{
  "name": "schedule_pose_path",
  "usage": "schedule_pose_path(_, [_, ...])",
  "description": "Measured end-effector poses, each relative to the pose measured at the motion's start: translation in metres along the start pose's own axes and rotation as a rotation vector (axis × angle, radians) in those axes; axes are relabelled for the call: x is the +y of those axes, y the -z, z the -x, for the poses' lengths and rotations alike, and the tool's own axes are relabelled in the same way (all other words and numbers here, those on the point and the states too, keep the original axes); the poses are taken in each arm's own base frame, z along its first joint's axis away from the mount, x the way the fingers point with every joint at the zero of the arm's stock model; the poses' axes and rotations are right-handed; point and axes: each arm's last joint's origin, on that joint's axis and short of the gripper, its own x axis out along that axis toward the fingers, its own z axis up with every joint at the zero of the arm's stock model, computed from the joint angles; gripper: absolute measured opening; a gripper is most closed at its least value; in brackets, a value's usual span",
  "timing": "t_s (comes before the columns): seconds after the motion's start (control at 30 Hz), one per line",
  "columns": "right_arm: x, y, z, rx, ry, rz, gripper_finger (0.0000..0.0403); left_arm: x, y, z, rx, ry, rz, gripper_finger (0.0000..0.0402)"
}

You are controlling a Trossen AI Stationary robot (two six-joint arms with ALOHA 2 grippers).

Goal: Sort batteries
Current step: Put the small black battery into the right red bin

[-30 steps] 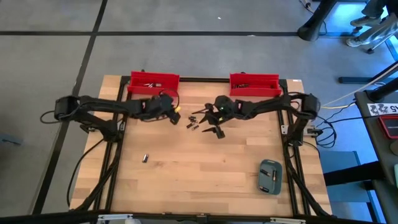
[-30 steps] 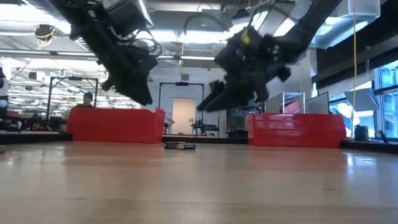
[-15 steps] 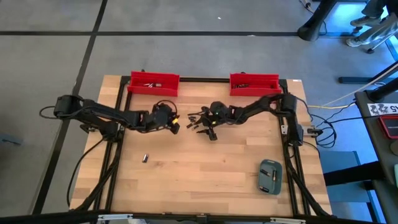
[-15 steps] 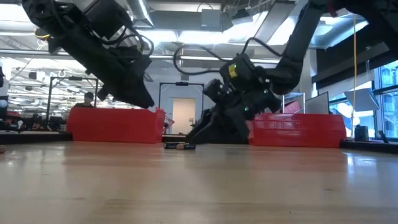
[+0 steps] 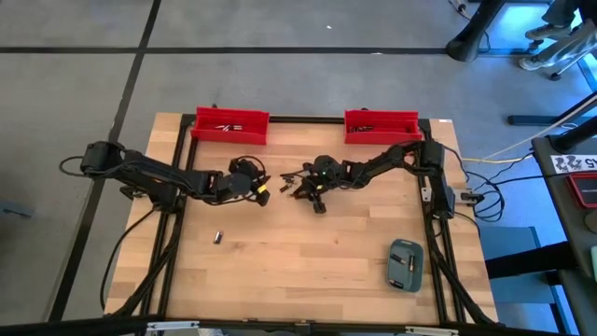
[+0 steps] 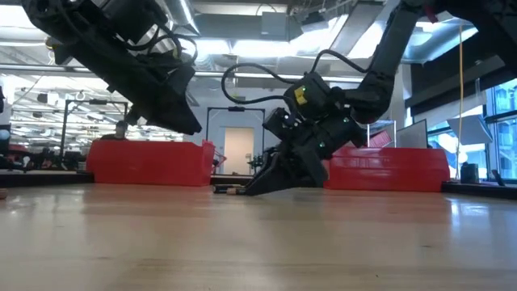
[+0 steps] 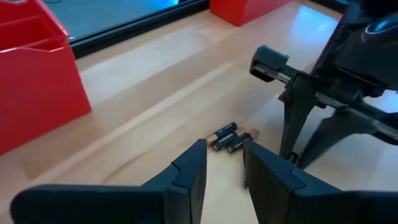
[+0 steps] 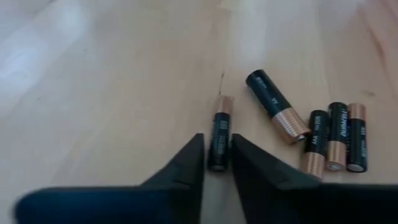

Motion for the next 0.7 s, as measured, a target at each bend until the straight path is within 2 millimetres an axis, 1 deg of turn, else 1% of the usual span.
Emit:
schedule_pose_path(0.1, [-0.001,0.0,0.0,0.0,0.021,0.003,0.0041,-0.003,0.0,0.002,-0.011,0.019,0.003,0.0095])
schedule_pose_path(0.2, [-0.001,0.0,0.0,-0.002,0.029,0.006,0.0019,-0.007,0.001,0.005,-0.014,0.039,-0.001,0.0095])
schedule_pose_path(0.27, [-0.001,0.0,0.0,0.0,0.031,0.003,0.002,-0.009,0.003,0.007,-0.012,0.052,-0.004,0.0095])
schedule_pose_path(0.33, [0.001,0.0,-0.001,0.008,0.032,-0.023,0.0034,-0.012,0.004,0.009,-0.01,0.064,-0.011,0.0095])
schedule_pose_path(0.4, [0.001,-0.001,-0.001,0.009,0.031,-0.071,0.0048,-0.014,0.005,0.01,-0.008,0.076,-0.014,0.0095])
schedule_pose_path(0.47, [0.001,-0.004,0.003,0.011,0.028,-0.15,0.0053,-0.017,0.007,0.013,-0.01,0.085,-0.012,0.0095])
schedule_pose_path(0.57, [0.002,-0.011,0.012,0.027,0.011,-0.245,0.0036,-0.02,0.009,0.017,-0.021,0.083,-0.017,0.0095])
schedule_pose_path(0.63, [0.003,-0.018,0.021,0.045,-0.007,-0.253,0.002,-0.022,0.011,0.019,-0.037,0.068,-0.025,0.0095])
schedule_pose_path(0.7, [0.005,-0.029,0.033,0.05,0.006,-0.247,0.0016,-0.023,0.012,0.021,-0.05,0.051,-0.032,0.0095])
